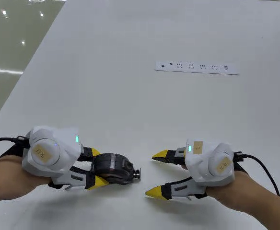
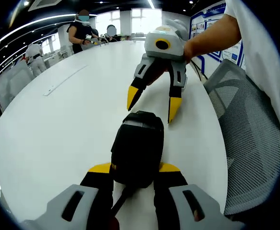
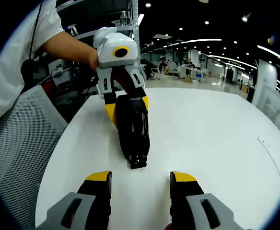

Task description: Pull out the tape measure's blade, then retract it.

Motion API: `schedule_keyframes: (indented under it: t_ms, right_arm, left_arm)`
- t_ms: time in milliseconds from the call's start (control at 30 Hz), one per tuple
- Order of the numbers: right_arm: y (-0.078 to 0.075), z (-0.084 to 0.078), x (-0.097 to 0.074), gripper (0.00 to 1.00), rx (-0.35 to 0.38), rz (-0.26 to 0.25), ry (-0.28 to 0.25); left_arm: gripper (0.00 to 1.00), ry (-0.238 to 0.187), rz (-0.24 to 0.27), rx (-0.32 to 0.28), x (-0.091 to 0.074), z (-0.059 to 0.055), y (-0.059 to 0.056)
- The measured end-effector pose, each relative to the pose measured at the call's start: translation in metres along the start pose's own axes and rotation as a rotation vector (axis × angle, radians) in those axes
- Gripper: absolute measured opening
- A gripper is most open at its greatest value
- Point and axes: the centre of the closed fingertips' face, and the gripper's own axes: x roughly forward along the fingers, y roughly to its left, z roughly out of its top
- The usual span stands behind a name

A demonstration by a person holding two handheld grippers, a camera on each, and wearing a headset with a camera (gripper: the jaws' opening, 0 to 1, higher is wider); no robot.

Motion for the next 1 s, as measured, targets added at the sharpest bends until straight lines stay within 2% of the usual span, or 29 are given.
schedule_keyframes:
  t_ms: [400, 867, 1000]
  right_arm:
    - [0.003, 0.009, 0.017, 0.30, -0.058, 0.021, -0.021]
    - [0.004, 0.012, 0.023, 0.16, -0.094, 0.040, -0.028]
    - [0.005, 0.011, 0.025, 0.15, -0.097, 0.041, -0.025]
  left_arm:
    - [0.27, 0.005, -0.001, 0.001, 0.000, 0.000, 0.000]
    - [0.27, 0.005, 0.000, -0.001, -0.001, -0.001, 0.000]
    - [0.27, 0.006, 0.002, 0.000, -0.001, -0.001, 0.000]
